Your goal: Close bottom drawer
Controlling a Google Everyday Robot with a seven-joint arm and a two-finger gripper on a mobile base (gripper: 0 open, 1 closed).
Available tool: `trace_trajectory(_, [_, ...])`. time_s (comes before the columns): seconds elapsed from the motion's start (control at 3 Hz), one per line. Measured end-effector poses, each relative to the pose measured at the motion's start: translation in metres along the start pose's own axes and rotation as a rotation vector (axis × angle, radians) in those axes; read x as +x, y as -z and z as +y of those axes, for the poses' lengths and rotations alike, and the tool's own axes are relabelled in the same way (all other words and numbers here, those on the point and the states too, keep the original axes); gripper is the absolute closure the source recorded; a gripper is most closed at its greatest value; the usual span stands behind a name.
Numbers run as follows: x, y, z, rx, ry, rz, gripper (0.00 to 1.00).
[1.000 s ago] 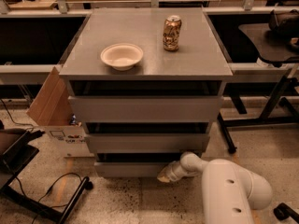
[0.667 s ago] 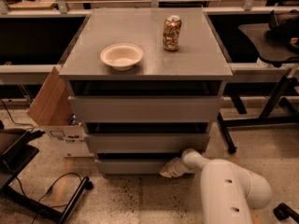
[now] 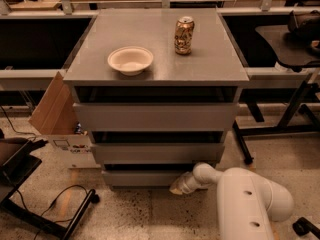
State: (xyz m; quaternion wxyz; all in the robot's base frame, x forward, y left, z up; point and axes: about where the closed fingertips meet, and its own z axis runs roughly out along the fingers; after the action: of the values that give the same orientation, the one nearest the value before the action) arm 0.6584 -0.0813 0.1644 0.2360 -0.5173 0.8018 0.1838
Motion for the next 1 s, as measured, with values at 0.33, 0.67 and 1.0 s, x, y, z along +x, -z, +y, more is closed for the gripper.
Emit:
trace_trajectory(0.33, [0.008, 0.040, -0.004, 0.065, 0.037, 0.061, 1.00])
trace_trajectory(0.67, [-0.019, 0.110, -0.047, 0.236, 0.131, 0.149, 1.00])
trace_trajectory(1.0, [-0.051, 0.152, -0.059, 0.333, 0.202, 0.184, 1.00])
